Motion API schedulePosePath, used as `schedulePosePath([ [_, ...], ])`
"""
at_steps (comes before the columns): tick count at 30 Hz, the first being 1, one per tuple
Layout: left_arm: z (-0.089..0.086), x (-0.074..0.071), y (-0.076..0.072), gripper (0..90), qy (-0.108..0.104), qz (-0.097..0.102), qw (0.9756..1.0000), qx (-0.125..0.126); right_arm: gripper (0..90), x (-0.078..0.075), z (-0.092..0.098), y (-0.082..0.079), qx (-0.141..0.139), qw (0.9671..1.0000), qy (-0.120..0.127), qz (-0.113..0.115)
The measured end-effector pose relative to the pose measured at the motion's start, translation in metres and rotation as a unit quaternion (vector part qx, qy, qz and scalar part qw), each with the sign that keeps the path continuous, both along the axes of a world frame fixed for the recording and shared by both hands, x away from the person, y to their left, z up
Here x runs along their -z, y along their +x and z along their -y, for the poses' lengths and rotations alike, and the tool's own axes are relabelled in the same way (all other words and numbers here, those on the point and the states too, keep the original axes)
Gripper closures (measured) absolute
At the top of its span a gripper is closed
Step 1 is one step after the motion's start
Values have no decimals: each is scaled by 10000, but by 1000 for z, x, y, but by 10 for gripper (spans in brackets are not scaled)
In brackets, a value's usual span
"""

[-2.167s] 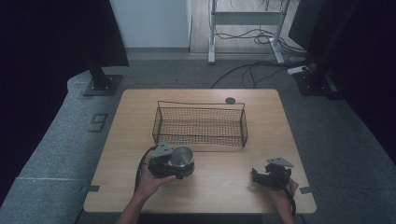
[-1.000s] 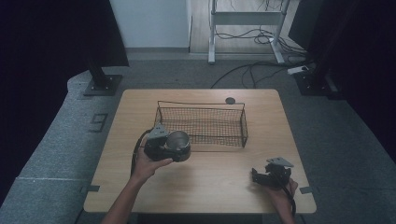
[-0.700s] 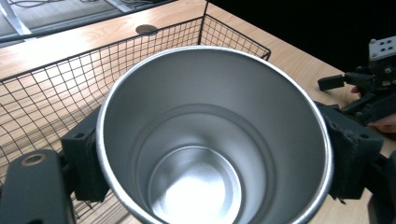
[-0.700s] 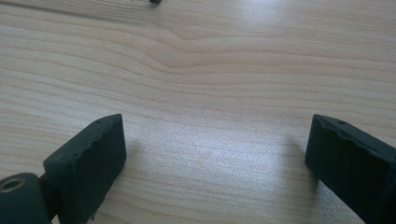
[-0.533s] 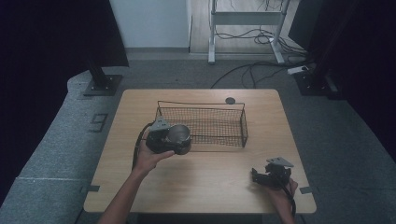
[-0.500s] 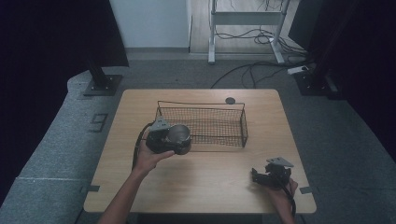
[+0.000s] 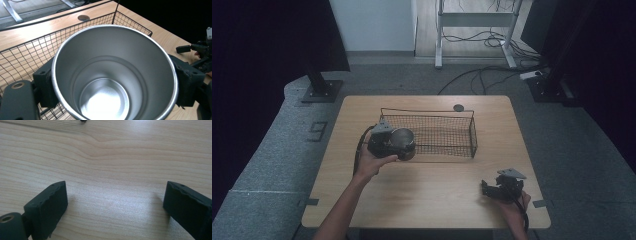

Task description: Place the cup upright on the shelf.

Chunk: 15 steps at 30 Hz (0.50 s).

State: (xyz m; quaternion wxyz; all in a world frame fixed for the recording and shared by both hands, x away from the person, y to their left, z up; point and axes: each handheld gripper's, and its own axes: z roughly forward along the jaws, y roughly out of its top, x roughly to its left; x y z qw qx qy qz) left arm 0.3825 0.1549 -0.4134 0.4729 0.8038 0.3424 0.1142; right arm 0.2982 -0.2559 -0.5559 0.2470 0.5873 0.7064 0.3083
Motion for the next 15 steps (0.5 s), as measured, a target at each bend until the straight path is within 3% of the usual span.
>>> schedulePosePath([
  [15, -2, -8, 11, 146, -10, 38, 10000, -75, 55, 0, 0, 0, -7, 10000, -4, -7],
])
